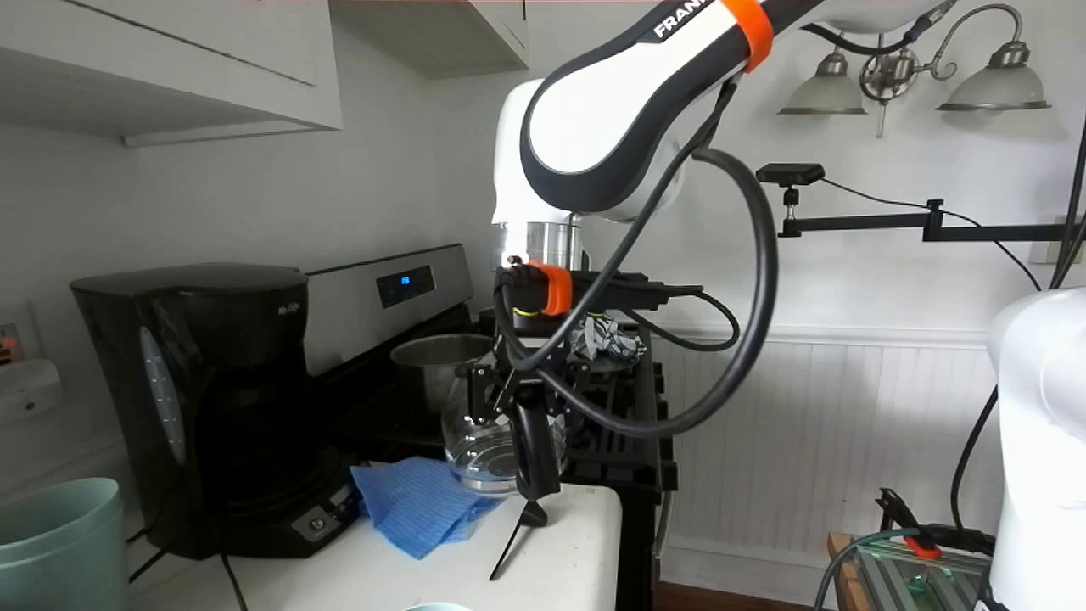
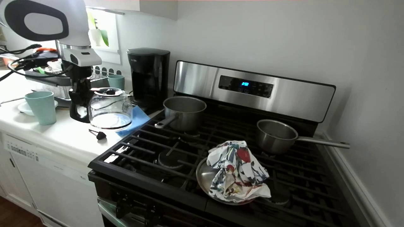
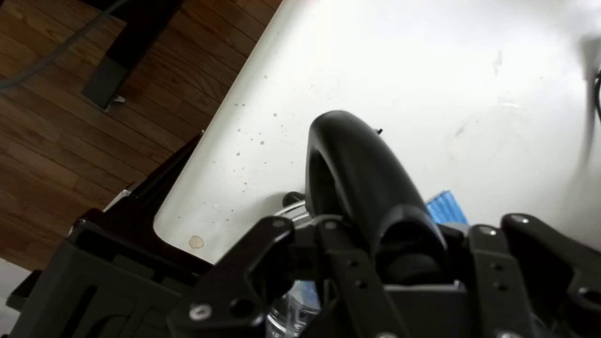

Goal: Put the transparent kettle on the stove

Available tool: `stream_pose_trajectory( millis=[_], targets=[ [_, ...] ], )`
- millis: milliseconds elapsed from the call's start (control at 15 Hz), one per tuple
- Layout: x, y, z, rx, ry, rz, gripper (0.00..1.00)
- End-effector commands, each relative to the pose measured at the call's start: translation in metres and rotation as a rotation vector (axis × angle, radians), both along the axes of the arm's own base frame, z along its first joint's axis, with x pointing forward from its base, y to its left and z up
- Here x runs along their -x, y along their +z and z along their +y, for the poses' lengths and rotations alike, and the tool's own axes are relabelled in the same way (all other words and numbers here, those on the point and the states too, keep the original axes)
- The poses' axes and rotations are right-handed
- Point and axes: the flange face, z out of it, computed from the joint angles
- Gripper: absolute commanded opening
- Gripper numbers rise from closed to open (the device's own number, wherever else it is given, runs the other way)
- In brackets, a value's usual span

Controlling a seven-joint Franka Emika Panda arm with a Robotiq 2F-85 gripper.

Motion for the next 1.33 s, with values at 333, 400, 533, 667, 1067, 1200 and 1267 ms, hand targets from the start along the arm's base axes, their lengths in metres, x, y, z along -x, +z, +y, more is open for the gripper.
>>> stream_pose_trajectory(
  millis=[333, 400, 533, 667, 1067, 1200, 1267],
  targets=[
    [0.023, 0.006, -0.052, 0.009, -0.201, -0.021, 0.0],
    [0.026, 0.005, -0.058, 0.009, -0.211, -0.024, 0.0],
    [0.031, 0.003, -0.071, 0.016, -0.241, -0.028, 0.0],
    [0.035, 0.001, -0.082, 0.026, -0.266, -0.033, 0.0],
    [0.046, -0.002, -0.111, 0.064, -0.295, -0.072, 0.0],
    [0.048, -0.003, -0.121, 0.075, -0.312, -0.085, 0.0],
    [0.049, -0.004, -0.125, 0.078, -0.318, -0.087, 0.0]
  ],
)
